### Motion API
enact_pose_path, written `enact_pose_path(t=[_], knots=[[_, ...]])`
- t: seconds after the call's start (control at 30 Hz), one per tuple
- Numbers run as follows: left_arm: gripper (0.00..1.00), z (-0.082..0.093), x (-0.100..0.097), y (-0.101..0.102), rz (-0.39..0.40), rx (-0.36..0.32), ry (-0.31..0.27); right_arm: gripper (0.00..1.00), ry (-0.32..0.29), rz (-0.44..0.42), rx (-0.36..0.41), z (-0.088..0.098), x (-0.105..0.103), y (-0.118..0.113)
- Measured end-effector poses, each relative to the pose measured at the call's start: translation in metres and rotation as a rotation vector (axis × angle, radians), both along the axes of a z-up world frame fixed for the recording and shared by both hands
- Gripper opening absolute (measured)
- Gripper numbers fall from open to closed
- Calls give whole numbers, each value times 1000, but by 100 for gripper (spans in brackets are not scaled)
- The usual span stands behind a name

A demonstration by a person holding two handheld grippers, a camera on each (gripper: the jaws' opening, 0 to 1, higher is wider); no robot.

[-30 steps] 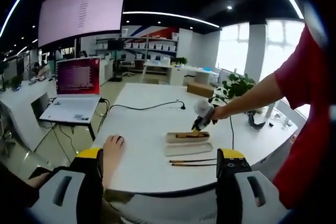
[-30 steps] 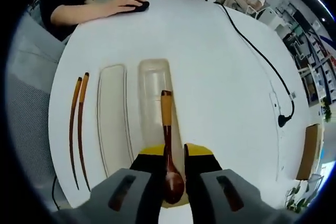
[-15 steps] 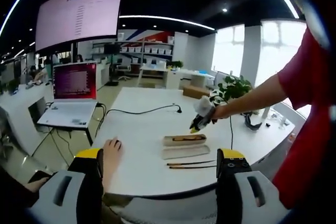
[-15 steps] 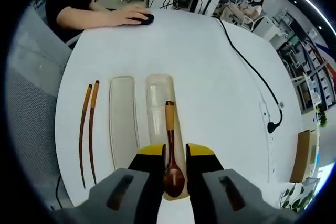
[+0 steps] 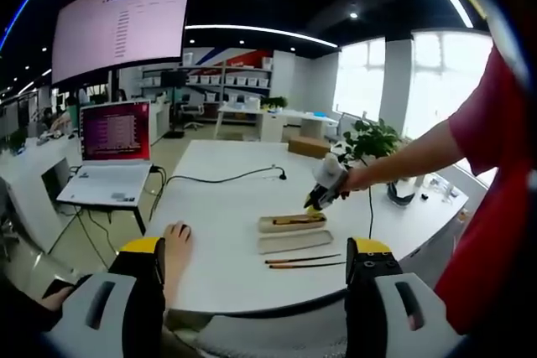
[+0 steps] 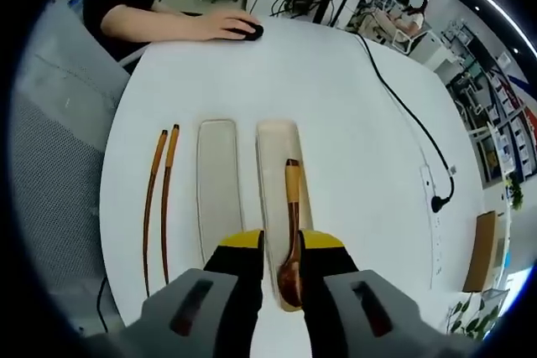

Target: Arrange the utensils inside the cutlery case until each visible utensil rests in its matching compartment.

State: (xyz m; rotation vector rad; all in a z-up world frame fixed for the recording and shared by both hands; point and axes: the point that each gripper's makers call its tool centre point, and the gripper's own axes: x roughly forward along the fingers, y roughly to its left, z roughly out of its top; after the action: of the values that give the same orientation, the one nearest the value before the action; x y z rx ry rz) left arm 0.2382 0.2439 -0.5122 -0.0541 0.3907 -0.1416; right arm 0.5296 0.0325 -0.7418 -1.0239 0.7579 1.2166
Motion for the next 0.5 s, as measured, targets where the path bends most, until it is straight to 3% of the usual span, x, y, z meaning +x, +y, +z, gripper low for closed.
enact_pose_path(t=[0.23, 0.5], knots=[[91, -2, -4, 1, 2, -2, 0, 10, 26, -13, 27, -1, -15, 5], [91, -3, -6, -4, -15, 1, 6, 9, 31, 36, 47, 16, -29, 27]])
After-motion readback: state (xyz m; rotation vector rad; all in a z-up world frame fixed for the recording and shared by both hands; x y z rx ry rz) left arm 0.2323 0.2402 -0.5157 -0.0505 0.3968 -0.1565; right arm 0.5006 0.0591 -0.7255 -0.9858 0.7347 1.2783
